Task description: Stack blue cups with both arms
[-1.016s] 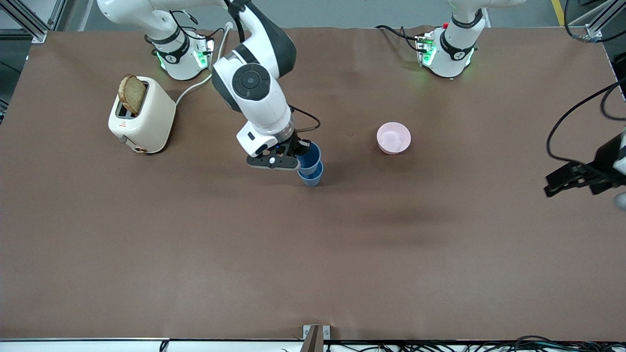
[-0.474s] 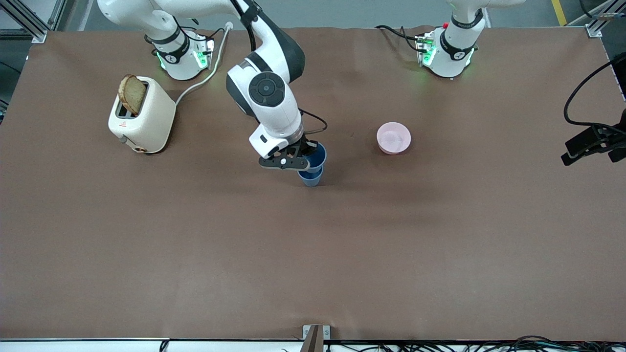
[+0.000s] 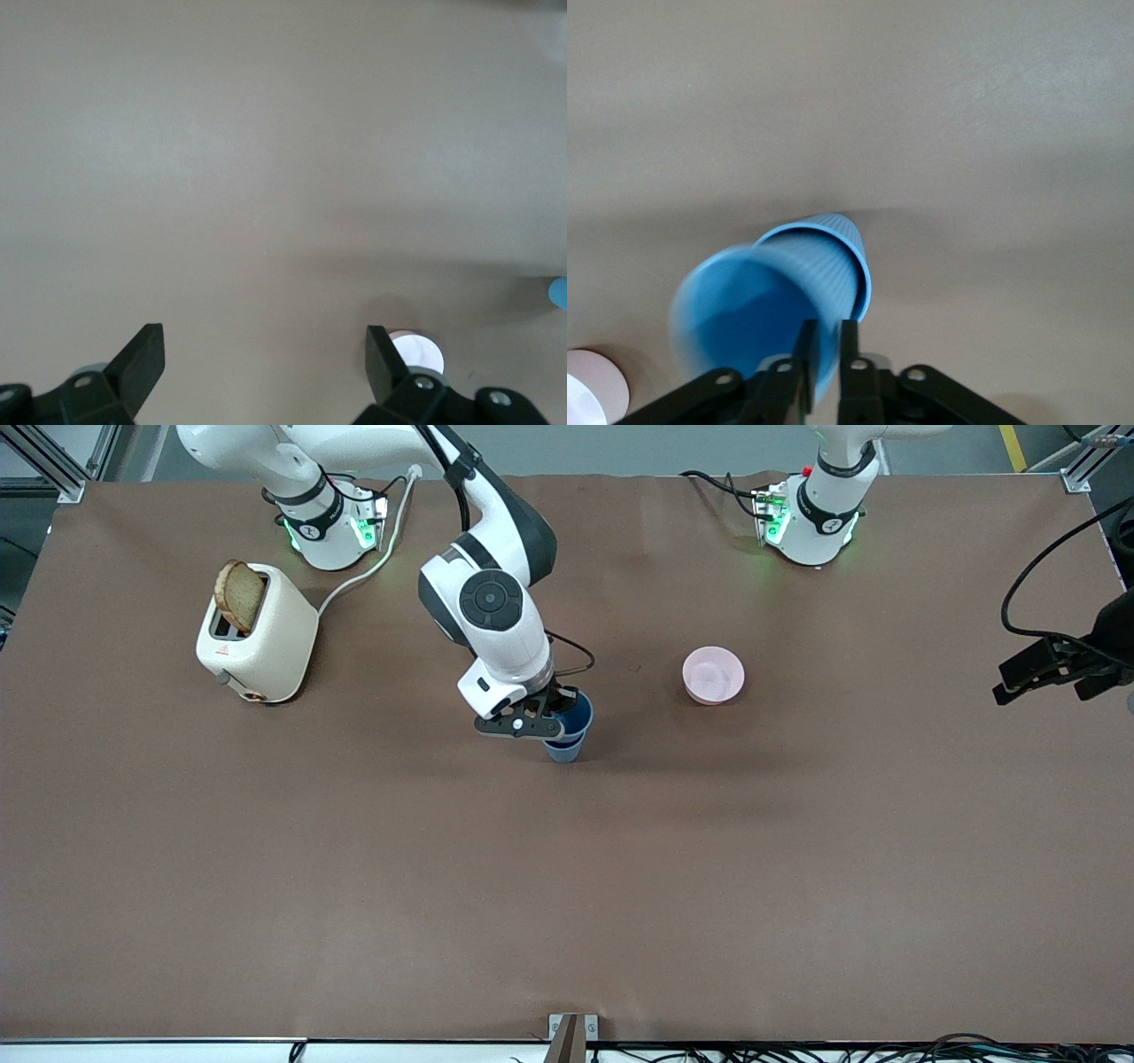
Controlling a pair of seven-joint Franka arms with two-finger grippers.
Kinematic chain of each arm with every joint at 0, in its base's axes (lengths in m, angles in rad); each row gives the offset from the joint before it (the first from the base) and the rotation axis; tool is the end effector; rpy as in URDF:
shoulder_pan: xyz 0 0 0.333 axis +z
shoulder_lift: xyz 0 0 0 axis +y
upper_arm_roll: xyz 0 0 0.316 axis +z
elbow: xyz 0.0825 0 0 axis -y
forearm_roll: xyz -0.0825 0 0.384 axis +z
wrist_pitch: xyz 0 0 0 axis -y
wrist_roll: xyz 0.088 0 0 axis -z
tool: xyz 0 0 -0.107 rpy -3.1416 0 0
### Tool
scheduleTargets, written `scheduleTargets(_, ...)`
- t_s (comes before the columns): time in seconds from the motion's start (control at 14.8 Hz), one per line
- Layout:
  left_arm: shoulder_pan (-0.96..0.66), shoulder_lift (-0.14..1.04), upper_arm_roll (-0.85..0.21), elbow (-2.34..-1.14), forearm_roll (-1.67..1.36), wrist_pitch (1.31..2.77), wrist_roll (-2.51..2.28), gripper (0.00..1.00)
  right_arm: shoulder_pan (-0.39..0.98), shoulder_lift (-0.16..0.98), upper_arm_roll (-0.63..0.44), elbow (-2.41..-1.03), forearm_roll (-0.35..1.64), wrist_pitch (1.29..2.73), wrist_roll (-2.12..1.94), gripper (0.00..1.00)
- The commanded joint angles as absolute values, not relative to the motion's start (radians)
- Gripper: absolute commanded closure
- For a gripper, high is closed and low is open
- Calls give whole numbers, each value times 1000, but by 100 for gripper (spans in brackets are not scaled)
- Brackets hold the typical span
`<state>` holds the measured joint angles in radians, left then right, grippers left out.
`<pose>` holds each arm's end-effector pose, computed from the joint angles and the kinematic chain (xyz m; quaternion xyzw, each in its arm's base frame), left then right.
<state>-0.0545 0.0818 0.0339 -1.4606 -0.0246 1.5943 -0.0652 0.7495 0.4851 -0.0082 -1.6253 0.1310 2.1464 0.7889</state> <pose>0.5828 -0.0155 0.6323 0.9994 0.0222 0.0255 0.0120 0.5005 0.4665 0.3441 -0.9967 0.0579 0.0242 0.0512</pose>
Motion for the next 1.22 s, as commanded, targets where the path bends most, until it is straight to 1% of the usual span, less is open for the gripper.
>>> scheduleTargets(0.0,-48,48,31,-1511,-35,1623,-60,0,750,466,-21,-1643,129,2145,796,52)
scheduleTargets(0.07,-46,43,32,-1526,-38,1626,-63,0,747,454,-26,-1643,129,2141,796,33)
scheduleTargets(0.2,-38,38,31,-1529,-37,1628,-72,0,718,405,-44,-1641,126,2097,793,20)
scheduleTargets(0.27,-38,37,31,-1528,-35,1623,-69,0,695,372,-48,-1643,126,2062,793,18)
scheduleTargets(0.34,-41,38,31,-1526,-35,1623,-61,0,669,333,-51,-1643,123,2016,792,17)
scheduleTargets(0.47,-49,41,29,-1522,-35,1624,-70,0,583,244,-51,-1643,72,1926,784,15)
scheduleTargets(0.68,-45,44,26,-1519,-37,1629,-77,0,438,157,-52,-1644,44,1843,681,13)
scheduleTargets(1.02,-43,43,26,-1520,-32,1620,-57,0,186,83,-51,-1641,35,1827,459,1)
scheduleTargets(1.15,-46,43,26,-1519,-25,1620,-57,0,91,77,-51,-1631,35,1825,337,0)
